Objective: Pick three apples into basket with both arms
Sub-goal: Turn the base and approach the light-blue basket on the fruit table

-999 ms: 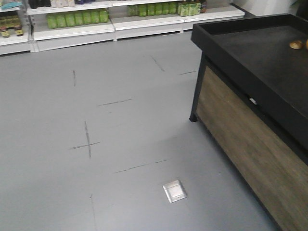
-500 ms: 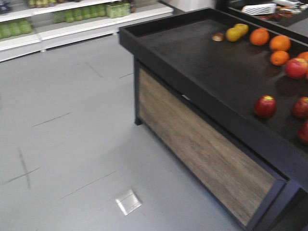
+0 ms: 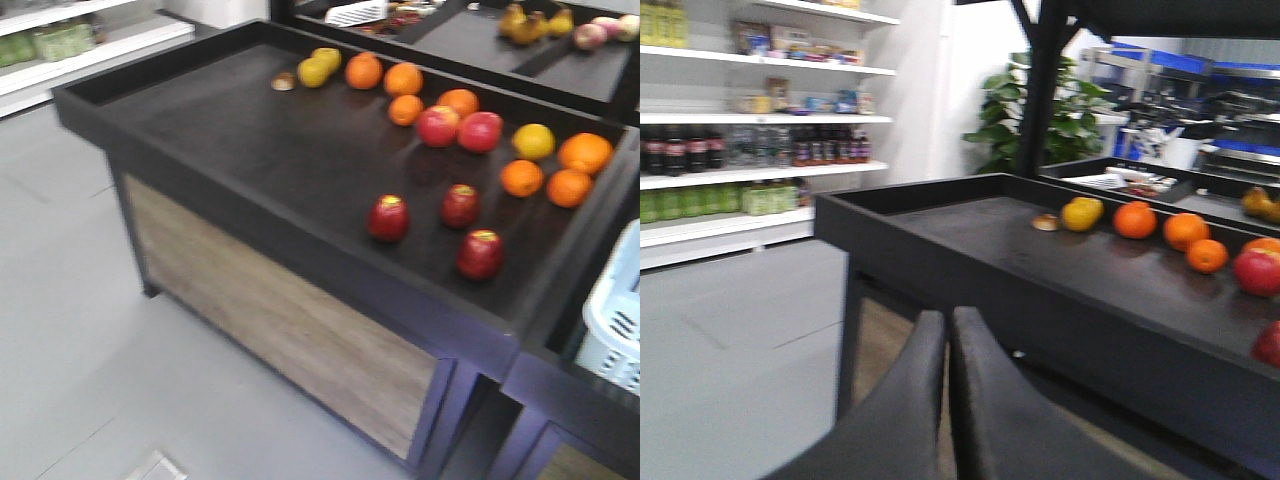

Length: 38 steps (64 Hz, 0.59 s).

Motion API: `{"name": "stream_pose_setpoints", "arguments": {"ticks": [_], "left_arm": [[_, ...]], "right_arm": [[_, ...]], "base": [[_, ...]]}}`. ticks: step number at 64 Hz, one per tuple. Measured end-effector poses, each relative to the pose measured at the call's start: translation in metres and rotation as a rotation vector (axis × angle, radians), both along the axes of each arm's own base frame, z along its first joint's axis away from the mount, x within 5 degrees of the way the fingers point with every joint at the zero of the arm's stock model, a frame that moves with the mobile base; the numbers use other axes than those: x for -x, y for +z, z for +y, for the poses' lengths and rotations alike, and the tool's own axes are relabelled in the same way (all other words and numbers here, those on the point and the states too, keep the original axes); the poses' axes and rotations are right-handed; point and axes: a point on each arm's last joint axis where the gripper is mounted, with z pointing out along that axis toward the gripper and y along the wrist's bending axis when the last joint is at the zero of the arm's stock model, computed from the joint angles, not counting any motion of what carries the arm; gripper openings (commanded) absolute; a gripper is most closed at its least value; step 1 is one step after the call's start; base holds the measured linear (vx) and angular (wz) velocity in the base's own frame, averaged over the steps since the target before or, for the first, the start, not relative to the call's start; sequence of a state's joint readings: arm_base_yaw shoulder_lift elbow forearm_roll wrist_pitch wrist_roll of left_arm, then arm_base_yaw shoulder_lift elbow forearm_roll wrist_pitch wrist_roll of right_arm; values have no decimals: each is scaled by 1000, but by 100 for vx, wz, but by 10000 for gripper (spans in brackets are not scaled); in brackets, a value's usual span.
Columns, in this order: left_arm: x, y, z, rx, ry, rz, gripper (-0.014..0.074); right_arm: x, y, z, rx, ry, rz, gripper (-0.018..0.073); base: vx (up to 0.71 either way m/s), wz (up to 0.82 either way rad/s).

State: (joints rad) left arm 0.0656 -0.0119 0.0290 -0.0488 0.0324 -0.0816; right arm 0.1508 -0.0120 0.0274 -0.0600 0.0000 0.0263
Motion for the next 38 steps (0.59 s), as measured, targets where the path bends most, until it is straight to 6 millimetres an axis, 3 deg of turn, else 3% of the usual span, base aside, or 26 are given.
{"name": "stream_pose_setpoints", "arguments": {"ticks": [38], "left_arm": [[0,0,0,0,0,0,-7]], "right_arm": [[0,0,0,0,0,0,-8]], "base": [[15,-59]]}}
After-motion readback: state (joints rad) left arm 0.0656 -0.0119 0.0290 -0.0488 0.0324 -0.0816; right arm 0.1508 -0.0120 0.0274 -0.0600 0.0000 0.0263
